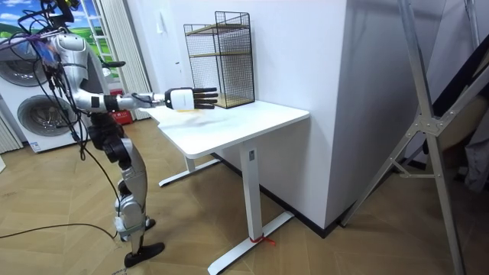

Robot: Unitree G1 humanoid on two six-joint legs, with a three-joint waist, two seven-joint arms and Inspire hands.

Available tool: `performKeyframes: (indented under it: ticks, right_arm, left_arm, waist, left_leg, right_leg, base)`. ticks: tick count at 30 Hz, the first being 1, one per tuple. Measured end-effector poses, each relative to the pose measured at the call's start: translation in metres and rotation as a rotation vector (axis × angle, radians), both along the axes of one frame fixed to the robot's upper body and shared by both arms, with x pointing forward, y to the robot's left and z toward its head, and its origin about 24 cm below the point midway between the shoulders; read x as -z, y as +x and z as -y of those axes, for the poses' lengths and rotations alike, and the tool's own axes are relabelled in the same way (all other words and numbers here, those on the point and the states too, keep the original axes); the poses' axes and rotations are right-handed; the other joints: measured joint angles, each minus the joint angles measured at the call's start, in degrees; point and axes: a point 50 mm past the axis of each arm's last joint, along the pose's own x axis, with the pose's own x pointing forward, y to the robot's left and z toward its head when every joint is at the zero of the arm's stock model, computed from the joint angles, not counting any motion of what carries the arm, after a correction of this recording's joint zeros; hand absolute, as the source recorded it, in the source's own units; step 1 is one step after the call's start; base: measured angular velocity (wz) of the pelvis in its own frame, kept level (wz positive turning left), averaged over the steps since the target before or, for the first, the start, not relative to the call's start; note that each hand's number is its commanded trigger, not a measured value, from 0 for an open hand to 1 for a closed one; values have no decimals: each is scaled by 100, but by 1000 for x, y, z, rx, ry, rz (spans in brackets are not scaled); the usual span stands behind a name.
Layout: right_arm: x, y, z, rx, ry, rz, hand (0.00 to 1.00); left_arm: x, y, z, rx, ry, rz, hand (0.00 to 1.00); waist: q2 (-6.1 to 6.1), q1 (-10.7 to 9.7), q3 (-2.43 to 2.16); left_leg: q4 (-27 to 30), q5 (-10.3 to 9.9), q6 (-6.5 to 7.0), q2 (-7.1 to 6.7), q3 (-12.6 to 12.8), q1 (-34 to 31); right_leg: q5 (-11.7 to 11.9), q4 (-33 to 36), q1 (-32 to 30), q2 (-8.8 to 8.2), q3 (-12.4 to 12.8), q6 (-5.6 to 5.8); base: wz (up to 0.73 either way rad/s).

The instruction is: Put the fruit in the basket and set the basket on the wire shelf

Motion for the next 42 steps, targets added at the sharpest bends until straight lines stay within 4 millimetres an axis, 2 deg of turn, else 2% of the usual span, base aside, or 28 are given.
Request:
performKeyframes:
  ticks: [4, 8, 14, 18, 20, 24, 30, 35, 42]
  right_arm:
    - [4, 4, -12, -89, 59, 13, 0]
    - [5, 12, -31, -205, 76, 33, 0]
    - [8, 18, -53, -316, 210, 84, 0]
    - [7, 22, -60, -348, 271, 118, 0]
    - [10, 26, -65, -387, 294, 120, 0]
    - [21, 29, -77, -440, 333, 90, 0]
    - [19, 32, -89, -518, 361, 107, 0]
    - [15, 38, -95, -548, 384, 133, 0]
    - [23, 37, -102, -576, 411, 101, 0]
  left_arm:
    - [5, 17, 19, 205, 6, -42, 0]
    - [10, 38, 43, 445, -21, -58, 0]
    - [26, 53, 80, 795, -193, -28, 0]
    - [38, 58, 90, 938, -237, -57, 0]
    - [53, 61, 97, 1016, -269, -105, 0]
    - [74, 66, 108, 1087, -335, -176, 0]
    - [79, 70, 121, 1174, -352, -195, 0]
    - [87, 71, 130, 1210, -375, -231, 0]
    - [100, 69, 135, 1234, -407, -284, 0]
  waist:
    - [-11, -52, 7]
    - [-56, -83, 44]
    - [-78, -165, 51]
    - [-72, -208, 50]
    - [-77, -250, 55]
    - [-76, -334, 63]
    - [-42, -334, 90]
    - [-40, -340, 93]
    - [-69, -329, 102]
  left_leg:
    - [-4, 1, 1, -7, 21, 9]
    - [2, 1, 1, -2, 46, -1]
    - [30, 2, 3, 6, 101, 24]
    - [32, 2, 3, 8, 142, 23]
    - [22, 2, 3, 13, 173, 33]
    - [22, 2, 3, 19, 210, 21]
    - [9, 1, 4, 32, 266, 11]
    - [5, 3, 6, 33, 287, -37]
    - [-1, 4, 6, 35, 303, -39]
  right_leg:
    - [0, 7, 5, -7, 13, 0]
    - [0, 9, -4, -3, 37, 0]
    - [0, 9, -35, -2, 92, 0]
    - [0, 10, -50, -3, 138, 0]
    - [0, 9, -55, 1, 206, 0]
    - [1, 34, -99, 3, 236, 0]
    - [1, 95, -165, 4, 251, 0]
    - [1, 97, -227, 6, 271, 0]
    - [1, 94, -244, 7, 285, 0]
  base:
    - [0]
    - [-1]
    - [-4]
    - [-6]
    - [-7]
    - [-4]
    - [-5]
    - [-2]
    - [0]
